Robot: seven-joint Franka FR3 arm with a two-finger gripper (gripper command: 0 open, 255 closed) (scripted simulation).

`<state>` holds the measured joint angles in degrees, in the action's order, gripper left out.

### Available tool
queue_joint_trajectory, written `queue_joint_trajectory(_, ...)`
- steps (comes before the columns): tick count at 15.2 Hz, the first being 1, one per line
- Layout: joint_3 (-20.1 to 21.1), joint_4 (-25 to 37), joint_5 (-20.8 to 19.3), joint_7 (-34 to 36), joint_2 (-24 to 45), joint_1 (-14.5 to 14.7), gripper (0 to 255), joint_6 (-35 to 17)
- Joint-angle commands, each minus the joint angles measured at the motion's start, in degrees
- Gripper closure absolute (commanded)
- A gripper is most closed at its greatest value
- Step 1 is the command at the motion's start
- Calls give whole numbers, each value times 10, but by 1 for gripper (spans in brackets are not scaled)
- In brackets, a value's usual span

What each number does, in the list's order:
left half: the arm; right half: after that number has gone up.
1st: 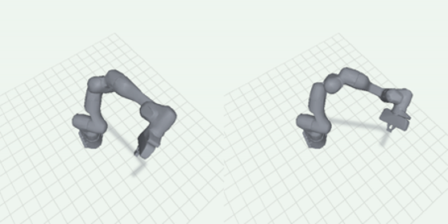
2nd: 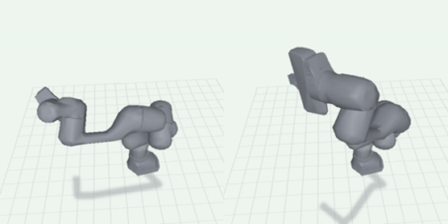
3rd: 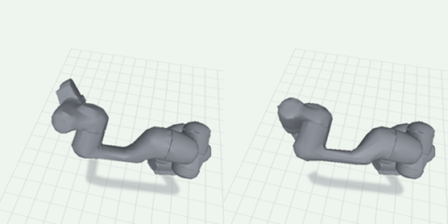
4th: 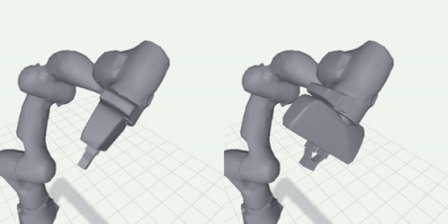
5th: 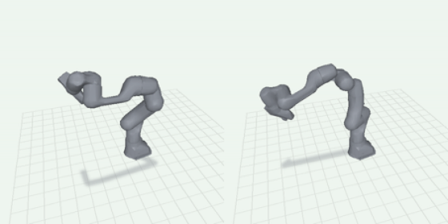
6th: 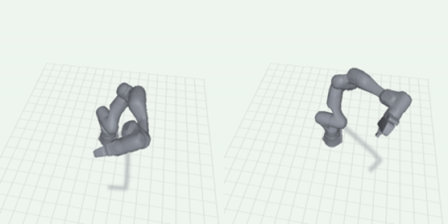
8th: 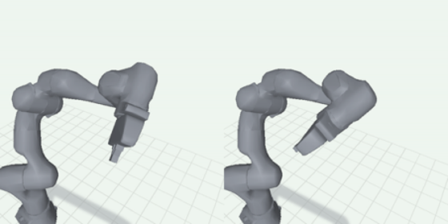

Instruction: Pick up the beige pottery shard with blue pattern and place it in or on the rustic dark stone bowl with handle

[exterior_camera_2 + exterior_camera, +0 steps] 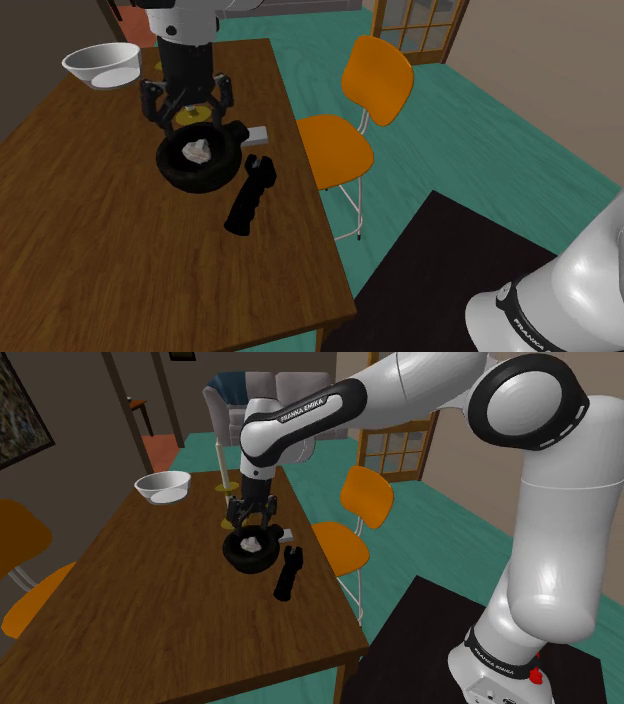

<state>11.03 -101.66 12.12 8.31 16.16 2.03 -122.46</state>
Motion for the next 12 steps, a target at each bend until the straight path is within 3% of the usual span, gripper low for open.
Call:
queue_joint_trajectory(1, -1, 8, 0, 0, -8, -3, 0, 16)
queue_joint_trajectory(4, -4, 34, 1, 0, -28, -9, 0, 63)
queue_joint_trajectory(12, -4, 34, 1, 0, -27, -9, 0, 63)
